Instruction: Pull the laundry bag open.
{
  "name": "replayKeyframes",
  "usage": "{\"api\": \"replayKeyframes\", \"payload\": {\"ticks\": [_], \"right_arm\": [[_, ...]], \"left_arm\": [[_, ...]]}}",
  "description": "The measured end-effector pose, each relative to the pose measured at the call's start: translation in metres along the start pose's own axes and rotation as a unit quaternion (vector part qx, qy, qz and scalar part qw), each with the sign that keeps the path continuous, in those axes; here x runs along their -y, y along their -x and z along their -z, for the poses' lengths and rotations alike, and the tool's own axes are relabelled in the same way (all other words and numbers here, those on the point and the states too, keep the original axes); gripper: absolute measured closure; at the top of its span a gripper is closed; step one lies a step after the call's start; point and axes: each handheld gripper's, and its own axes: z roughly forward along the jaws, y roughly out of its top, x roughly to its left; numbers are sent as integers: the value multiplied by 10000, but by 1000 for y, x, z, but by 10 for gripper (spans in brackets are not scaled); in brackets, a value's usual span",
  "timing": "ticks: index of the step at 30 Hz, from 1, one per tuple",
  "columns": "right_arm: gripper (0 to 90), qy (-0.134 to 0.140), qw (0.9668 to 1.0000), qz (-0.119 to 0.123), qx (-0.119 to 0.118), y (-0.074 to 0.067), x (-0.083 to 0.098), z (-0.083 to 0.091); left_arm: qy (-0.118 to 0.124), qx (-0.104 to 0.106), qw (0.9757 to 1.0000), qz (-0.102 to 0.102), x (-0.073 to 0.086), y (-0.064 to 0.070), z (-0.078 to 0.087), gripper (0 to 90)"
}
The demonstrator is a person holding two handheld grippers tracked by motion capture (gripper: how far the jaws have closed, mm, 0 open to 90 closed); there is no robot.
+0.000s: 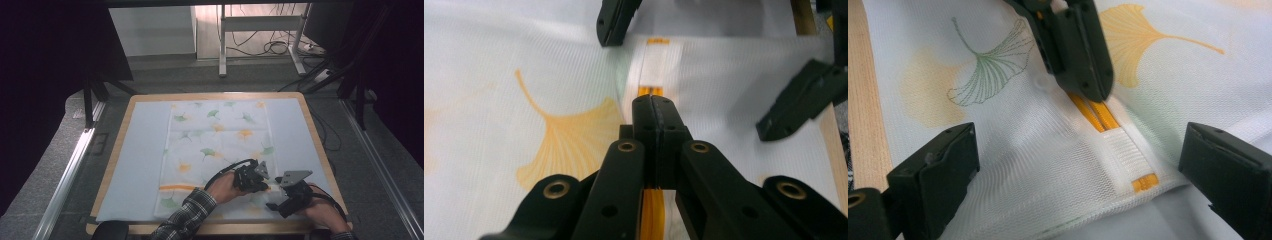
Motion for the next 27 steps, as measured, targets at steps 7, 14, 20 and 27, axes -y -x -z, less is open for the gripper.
{"api": "replayKeyframes", "payload": {"ticks": [7, 14, 20, 27], "right_arm": [[32, 7, 10000, -28, 31, 0, 0, 0], [140, -64, 9999, -78, 126, 1, -6, 1], [98, 20, 9999, -83, 122, 7, -10, -6], [98, -32, 9996, -198, 208, 4, -10, -6]], "left_arm": [[19, 50, 9999, 130, 10, -2, 7, 900], [22, 14, 9999, 102, 9, -2, 4, 900], [79, 18, 9999, 149, 9, -1, 3, 900], [35, -3, 9999, 166, 10, 0, 5, 900]]}}
